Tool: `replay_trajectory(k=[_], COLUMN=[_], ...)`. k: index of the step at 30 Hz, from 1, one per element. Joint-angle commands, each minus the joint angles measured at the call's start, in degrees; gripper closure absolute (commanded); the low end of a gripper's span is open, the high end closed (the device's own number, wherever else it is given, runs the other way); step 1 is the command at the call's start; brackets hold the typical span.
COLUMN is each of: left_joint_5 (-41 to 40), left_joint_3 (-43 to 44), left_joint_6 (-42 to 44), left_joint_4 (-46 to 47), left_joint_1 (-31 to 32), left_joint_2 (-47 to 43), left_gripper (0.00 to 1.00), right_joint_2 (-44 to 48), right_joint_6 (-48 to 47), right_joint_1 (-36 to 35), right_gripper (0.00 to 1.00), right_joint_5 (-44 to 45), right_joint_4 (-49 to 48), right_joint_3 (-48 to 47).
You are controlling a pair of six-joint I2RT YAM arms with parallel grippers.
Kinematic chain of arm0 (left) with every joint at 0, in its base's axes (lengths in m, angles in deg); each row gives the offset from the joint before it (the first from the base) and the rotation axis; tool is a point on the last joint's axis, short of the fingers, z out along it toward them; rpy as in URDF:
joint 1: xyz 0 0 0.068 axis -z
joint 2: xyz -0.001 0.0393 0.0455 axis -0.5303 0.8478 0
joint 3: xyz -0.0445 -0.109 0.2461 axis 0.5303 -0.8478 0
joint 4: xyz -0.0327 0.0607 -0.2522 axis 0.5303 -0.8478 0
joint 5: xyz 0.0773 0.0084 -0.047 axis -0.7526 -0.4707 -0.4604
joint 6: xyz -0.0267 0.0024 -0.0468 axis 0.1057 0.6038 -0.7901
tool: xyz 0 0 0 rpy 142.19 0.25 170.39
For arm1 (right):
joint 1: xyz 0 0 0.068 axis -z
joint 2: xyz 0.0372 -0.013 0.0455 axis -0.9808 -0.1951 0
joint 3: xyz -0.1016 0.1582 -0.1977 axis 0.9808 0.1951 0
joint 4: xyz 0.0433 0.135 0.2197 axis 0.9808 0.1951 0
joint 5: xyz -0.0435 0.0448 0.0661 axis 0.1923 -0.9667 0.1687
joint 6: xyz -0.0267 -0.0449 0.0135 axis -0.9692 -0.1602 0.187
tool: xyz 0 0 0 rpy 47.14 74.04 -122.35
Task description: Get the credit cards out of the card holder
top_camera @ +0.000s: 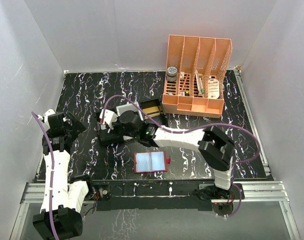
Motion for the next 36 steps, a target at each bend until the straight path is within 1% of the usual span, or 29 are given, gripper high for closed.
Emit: replay_trajectory(k=[1, 11, 16, 20, 28, 36], left_joint_5=[-2.8, -3.4, -4.0, -5.0, -5.5, -11.9], left_joint_3=[0.2, -0.2, 0.0, 0.2, 0.3, 1.9], left_joint_6=[-1.1, -1.1, -1.3, -1.5, -1.7, -3.8], left_joint_4=[0.0, 0.3, 0.0, -0.4, -0.6, -3.7], left_joint_1=[-0.1, 0.3, 0.5, 0.8, 1.1, 2.1], left_joint_2=[-0.3, -1.0, -1.1, -1.5, -1.8, -4.5], left_gripper=[0.01, 0.01, 0.01, 0.01, 0.01, 0.01], right_joint_2=[-5.2, -15.6, -20.0, -22.1, -25.7, -29.4], right_joint_6=[-1.9, -9.3, -12.9, -15.7, -17.0, -19.9], right_joint_1=[-0.4, -0.5, -0.5, -0.5, -0.5, -0.5], right_gripper=[1.0, 1.0, 1.0, 1.0, 1.0, 1.0], right_joint_5=[5.1, 9.5, 13.2, 14.9, 15.3, 18.0], right_joint_4=[-2.5, -1.2, -0.9, -0.7, 1.3, -0.5], right_joint_3=[-7.2, -17.3, -21.7, -23.2, -26.5, -28.8])
